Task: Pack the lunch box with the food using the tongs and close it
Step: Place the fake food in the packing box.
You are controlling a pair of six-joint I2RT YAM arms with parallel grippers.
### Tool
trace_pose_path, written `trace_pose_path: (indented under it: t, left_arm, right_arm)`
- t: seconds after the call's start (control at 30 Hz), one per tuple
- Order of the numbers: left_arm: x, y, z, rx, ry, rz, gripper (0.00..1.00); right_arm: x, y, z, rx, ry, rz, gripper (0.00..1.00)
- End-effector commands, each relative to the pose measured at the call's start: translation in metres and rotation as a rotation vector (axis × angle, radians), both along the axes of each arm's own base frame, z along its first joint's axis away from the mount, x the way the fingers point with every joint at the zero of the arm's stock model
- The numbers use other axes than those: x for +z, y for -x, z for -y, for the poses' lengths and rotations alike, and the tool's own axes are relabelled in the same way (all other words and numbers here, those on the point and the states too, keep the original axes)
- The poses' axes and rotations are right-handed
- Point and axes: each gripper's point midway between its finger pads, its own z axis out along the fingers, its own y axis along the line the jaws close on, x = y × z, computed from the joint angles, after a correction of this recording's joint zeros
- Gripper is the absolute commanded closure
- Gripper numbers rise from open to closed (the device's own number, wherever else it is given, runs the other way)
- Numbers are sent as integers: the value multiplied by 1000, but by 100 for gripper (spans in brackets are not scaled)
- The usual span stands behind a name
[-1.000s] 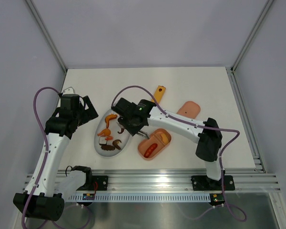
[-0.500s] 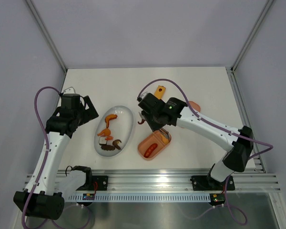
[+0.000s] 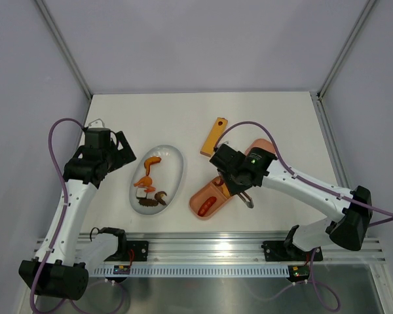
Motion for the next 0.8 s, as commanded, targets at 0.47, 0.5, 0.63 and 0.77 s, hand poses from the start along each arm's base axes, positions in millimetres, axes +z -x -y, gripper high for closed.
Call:
trace_pose_path:
  t: [0.47, 0.5, 0.63, 0.77]
  left_arm:
    - [13, -9, 4, -5, 29, 58, 1]
    - [13, -10, 4, -3, 31, 58, 1]
    - [12, -10, 5, -7, 34, 56, 1]
    - [12, -10, 5, -8, 32, 56, 1]
  right_arm:
    - [-16, 6, 18, -71, 46, -15, 61]
    - [-16, 6, 18, -72, 46, -16, 56]
    - [-14, 5, 17, -69, 45, -13, 50]
    - [-12, 5, 18, -72, 44, -13, 48]
